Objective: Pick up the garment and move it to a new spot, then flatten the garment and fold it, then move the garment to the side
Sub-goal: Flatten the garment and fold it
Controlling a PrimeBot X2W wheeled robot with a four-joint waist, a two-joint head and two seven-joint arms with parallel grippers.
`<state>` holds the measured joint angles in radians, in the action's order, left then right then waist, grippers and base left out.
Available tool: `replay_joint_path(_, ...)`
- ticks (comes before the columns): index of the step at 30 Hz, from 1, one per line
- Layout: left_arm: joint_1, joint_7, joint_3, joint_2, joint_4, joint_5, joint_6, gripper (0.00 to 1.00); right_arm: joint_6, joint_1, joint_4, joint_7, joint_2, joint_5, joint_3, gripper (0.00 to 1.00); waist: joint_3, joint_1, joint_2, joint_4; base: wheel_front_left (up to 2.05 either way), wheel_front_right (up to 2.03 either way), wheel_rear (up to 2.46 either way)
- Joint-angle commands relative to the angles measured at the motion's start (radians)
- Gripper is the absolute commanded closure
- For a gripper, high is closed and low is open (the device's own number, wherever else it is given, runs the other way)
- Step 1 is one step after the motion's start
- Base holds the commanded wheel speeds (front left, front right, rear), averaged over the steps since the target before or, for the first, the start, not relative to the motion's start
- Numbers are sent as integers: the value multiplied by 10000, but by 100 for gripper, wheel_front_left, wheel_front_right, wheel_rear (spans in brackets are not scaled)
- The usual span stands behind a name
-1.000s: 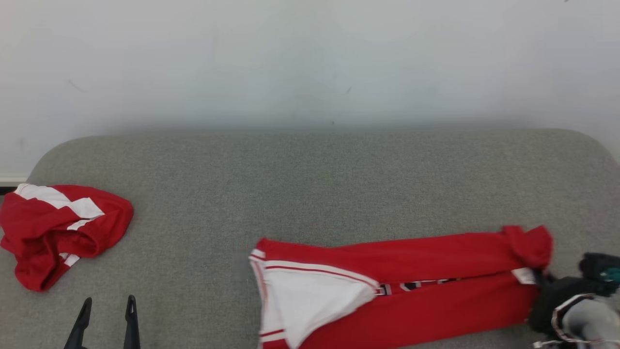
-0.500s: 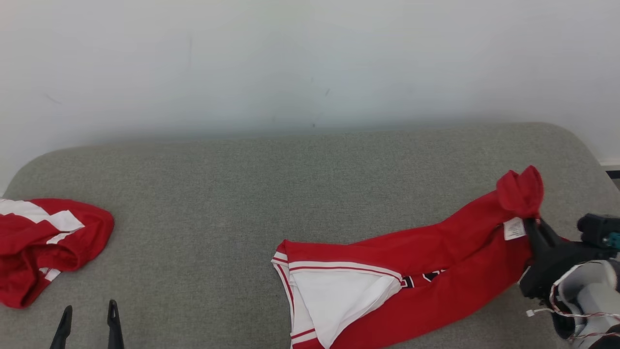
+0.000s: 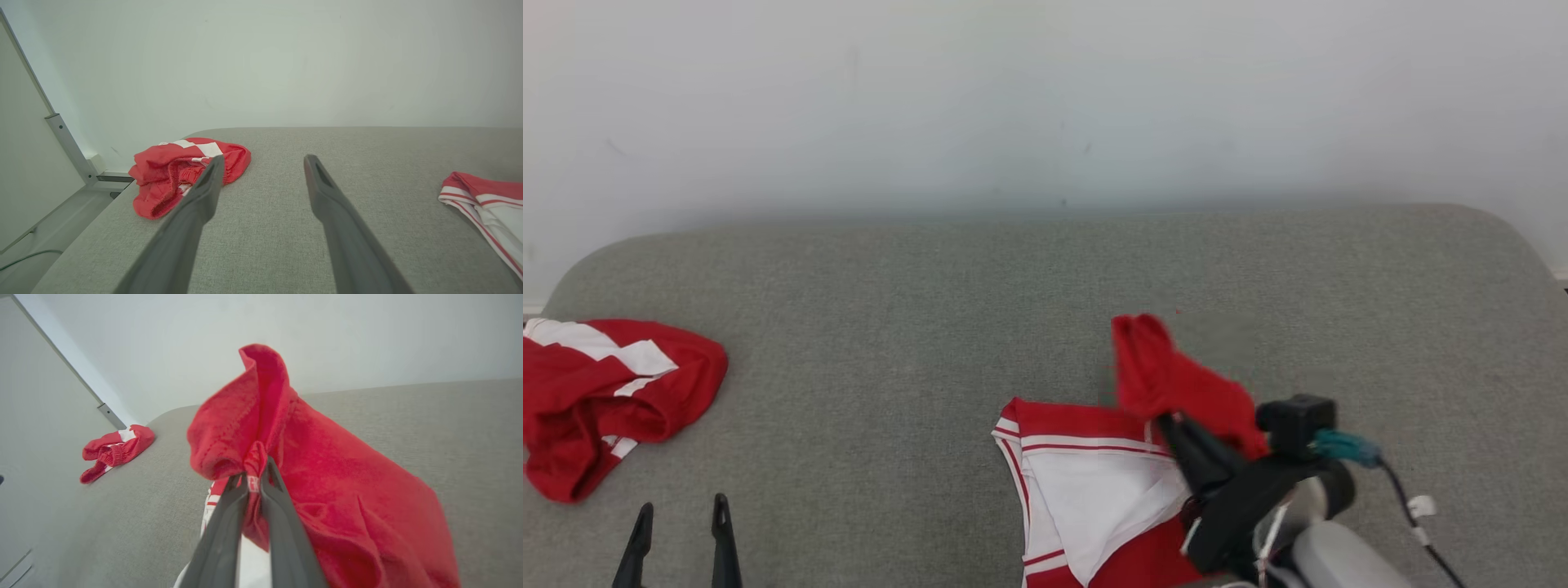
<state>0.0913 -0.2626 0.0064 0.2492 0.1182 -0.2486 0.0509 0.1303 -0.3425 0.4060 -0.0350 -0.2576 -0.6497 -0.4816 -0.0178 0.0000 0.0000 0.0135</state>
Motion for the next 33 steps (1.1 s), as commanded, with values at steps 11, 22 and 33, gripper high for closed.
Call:
replay_joint_path(11, -582, -30, -300, -327, 281, 191, -271, 0, 2, -204, 1246, 205, 1593, 798, -806, 100, 194, 0, 0, 750, 0, 0, 0)
replay_joint_path(22, -604, -31, -200, -427, 461, 196, -367, 0, 2, -701, 2307, -630, 1766, 685, -1195, 0, 148, 0, 0, 847, 0, 0, 0)
replay_joint_path(33, -286, -31, 68, -453, 296, 238, -311, 0, 2, -156, 453, -1686, 63, 759, 102, 0, -45, 0, 0, 417, 0, 0, 0)
